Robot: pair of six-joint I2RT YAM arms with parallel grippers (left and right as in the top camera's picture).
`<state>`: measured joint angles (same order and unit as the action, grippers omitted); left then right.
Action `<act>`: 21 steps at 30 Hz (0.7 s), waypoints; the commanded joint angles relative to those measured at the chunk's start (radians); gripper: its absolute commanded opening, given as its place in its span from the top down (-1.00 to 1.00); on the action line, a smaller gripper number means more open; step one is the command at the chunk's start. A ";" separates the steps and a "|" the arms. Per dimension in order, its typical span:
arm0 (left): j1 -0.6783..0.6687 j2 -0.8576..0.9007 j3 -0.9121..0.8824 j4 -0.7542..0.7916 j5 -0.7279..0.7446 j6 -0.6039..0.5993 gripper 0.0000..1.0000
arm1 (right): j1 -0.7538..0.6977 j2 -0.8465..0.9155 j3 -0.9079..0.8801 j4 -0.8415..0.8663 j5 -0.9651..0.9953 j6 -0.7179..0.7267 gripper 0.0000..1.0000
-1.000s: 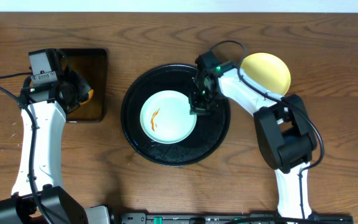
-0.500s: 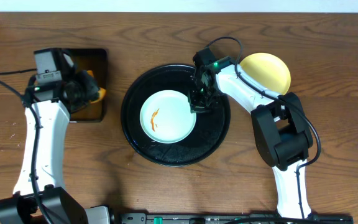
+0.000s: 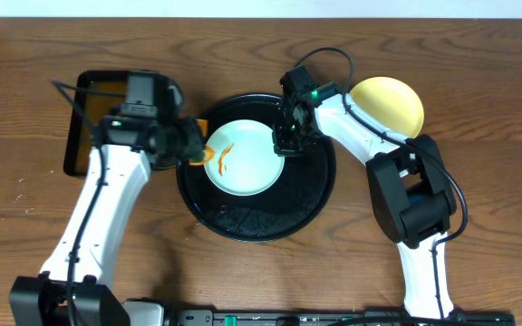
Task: Clean dirty plates on tray and stack at the side
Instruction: 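Bring the sponge in the left gripper onto the light-blue plate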
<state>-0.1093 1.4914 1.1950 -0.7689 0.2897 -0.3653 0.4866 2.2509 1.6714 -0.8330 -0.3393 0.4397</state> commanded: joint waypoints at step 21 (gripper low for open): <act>-0.184 0.432 -0.015 0.297 0.015 -0.224 0.84 | 0.014 0.054 -0.017 0.006 0.209 0.061 0.98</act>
<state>-0.2741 1.8931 1.1858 -0.4801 0.2893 -0.5480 0.4950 2.2505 1.6749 -0.8276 -0.3019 0.4713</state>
